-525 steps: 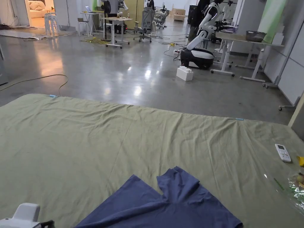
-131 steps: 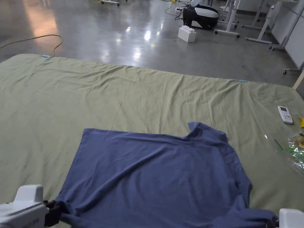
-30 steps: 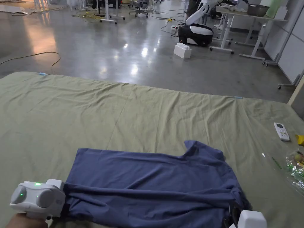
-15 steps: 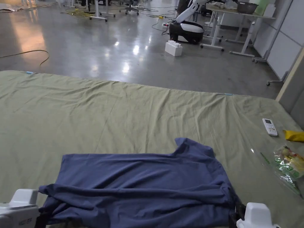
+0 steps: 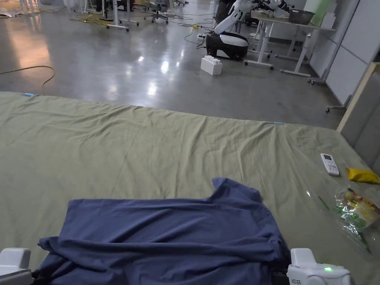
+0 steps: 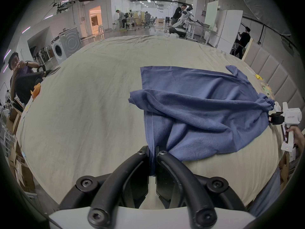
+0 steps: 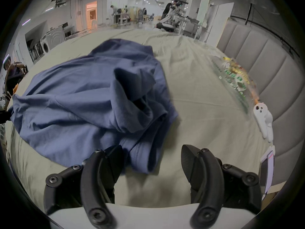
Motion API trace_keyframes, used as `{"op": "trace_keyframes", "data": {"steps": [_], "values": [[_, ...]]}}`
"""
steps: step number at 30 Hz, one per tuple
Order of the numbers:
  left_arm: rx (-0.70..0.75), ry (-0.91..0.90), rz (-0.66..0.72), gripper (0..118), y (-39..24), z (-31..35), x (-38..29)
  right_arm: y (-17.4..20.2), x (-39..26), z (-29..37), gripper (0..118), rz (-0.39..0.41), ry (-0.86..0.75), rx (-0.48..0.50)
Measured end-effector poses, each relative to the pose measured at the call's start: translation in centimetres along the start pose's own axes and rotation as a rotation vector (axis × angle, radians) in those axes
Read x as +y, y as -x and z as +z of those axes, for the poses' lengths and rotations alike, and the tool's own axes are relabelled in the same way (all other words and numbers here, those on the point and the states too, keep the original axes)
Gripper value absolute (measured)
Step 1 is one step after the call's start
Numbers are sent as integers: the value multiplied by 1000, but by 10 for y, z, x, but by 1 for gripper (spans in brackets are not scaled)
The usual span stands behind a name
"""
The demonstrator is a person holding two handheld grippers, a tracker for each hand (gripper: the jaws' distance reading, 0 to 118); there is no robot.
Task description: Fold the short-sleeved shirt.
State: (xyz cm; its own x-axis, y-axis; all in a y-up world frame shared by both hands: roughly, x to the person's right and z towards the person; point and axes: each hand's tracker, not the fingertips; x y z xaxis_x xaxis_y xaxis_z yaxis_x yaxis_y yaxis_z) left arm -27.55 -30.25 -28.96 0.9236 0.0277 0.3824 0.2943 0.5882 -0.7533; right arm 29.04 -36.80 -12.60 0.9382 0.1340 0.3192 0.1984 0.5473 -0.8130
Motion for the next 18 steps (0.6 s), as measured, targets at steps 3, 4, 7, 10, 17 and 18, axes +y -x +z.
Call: {"op": "trace_keyframes", "data": {"steps": [3,4,7,10,17,18], "values": [[-6,-3,15,7,-1,-2,-4,4,0,-7,46,0,6,13],[-4,-3,15,7,-2,-2,-5,4,0,-6,36,-7,0,29],[-1,-2,12,7,-2,-3,-6,14,2,0,7,26,-14,27],[-1,-19,22,7,0,1,-2,23,6,9,6,65,-3,2],[-33,-74,26,7,9,25,20,16,32,66,5,38,-62,-28],[-44,-84,31,7,11,30,23,15,36,78,5,27,-77,-26]]}}
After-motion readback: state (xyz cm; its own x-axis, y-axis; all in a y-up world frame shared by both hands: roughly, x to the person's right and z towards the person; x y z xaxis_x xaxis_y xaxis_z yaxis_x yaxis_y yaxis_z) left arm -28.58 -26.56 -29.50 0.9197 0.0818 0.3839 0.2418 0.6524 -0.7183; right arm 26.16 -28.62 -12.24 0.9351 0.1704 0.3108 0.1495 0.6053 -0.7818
